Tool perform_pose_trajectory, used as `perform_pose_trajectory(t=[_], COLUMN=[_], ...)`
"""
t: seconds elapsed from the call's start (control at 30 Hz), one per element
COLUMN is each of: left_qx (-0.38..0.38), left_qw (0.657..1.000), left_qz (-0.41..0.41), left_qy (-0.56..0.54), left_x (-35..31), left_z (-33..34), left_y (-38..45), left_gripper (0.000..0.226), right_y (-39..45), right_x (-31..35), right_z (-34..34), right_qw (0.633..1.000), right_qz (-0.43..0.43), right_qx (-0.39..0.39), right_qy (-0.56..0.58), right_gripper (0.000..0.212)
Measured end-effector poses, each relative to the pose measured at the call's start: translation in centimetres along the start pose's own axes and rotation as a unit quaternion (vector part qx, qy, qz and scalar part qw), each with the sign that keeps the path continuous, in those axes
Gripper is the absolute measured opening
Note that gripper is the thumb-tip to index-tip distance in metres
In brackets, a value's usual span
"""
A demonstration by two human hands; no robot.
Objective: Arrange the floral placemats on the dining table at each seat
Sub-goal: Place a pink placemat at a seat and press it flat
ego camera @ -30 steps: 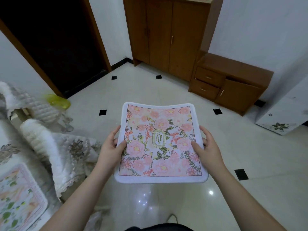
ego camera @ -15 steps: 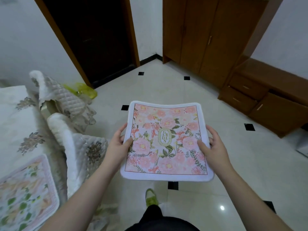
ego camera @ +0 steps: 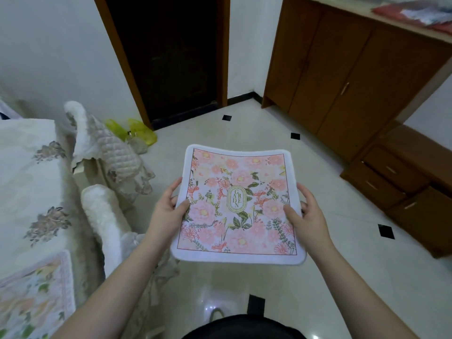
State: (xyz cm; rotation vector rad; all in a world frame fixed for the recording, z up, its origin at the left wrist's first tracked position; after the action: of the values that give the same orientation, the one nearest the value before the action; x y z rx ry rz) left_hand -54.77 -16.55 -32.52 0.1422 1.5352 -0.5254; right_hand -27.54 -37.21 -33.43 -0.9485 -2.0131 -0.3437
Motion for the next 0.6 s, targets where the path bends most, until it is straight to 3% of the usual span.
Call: perform_pose_trajectory(t=[0.33,0.6], left_qx=[-0.047,-0.084], left_qw=[0.998,0.995], left_qz=[-0.023,-0.032], left_qy=[-0.018,-0.036], left_x=[0.5,-1.9], left_z=[0.0,4.6], left_y=[5.8,12.2], left_gripper=[0.06,0.059], right_y=[8.2,18.4], right_x=[2.0,2.3], right_z=[2.0,1.6], right_qw=[0.999,0.996], right_qz=[-0.016,-0.027], right_qx=[0.044,0.082], right_qy=[-0.023,0.011], right_gripper=[0.059,0.058])
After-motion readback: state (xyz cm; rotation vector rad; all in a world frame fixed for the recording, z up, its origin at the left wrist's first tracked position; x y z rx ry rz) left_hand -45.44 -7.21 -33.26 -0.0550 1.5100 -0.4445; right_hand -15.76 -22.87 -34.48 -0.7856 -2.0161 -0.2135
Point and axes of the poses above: each hand's wrist, its own y-axis towards the middle knuckle, its own z-axis out of the palm, x = y × z, the point moved 6 cm from there along y, towards the middle knuckle, and after that the axes turned 15 degrees about -y, right-handed, at the moved point
